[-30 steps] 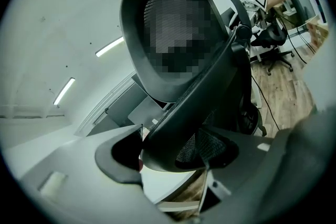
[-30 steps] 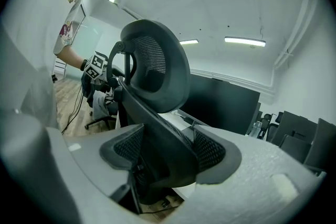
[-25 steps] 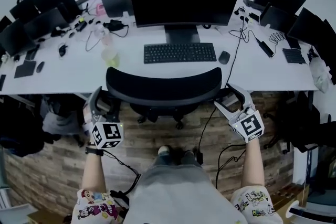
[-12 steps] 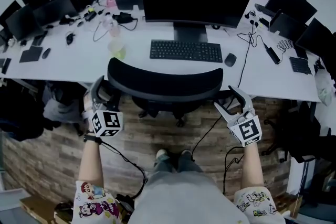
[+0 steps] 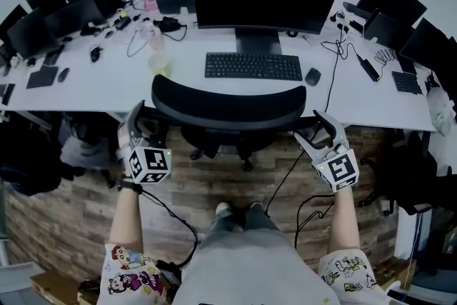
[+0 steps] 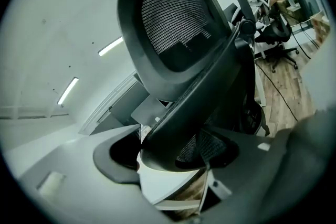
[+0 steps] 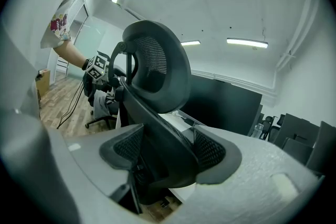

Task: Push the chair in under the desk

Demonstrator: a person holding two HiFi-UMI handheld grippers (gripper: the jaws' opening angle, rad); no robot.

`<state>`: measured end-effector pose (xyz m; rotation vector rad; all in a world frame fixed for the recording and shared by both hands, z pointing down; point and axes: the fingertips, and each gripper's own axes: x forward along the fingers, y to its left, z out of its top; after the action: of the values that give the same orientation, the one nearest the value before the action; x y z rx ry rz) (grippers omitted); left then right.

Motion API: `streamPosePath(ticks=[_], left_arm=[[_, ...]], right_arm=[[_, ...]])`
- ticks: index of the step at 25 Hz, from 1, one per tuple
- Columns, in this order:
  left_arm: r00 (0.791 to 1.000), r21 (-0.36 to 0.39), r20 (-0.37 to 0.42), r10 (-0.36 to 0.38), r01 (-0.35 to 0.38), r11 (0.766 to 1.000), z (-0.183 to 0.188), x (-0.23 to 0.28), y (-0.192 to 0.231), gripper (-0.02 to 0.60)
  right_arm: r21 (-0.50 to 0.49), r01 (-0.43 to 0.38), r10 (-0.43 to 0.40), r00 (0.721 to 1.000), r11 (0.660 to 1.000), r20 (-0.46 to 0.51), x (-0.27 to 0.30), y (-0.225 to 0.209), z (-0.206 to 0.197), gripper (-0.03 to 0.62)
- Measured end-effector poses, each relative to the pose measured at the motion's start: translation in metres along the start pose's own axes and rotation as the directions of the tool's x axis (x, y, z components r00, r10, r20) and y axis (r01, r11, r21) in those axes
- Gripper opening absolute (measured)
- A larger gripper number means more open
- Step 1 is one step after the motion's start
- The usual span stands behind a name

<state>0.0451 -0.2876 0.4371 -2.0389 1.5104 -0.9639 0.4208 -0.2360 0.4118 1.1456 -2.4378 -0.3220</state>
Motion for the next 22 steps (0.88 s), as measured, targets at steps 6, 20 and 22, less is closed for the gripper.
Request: streamPosePath(ticks=[6, 20, 22], left_arm=[[0.999, 0.005, 0.008, -0.034, 0.034, 0.999, 0.001, -0.007, -0.002, 0.327], [0.995, -0.07, 0.1, -0.016, 0.023, 0.997, 0.013, -0.063, -0.001, 0.324], [0.992, -0.092, 0.123, -0.024, 0.036, 0.995, 0.018, -0.072, -0.005, 0.322]], right_arm=[[-0.006, 0.034, -0.034, 0.998, 0.999, -0.056, -0.002, 0.001, -0.003, 0.295], [0.039, 0.118, -0.12, 0.991, 0.992, 0.053, -0.046, 0.039, 0.034, 0.301], [0.048, 0.114, -0.118, 0.99, 0.992, 0.08, -0.049, 0.051, 0.043, 0.301]])
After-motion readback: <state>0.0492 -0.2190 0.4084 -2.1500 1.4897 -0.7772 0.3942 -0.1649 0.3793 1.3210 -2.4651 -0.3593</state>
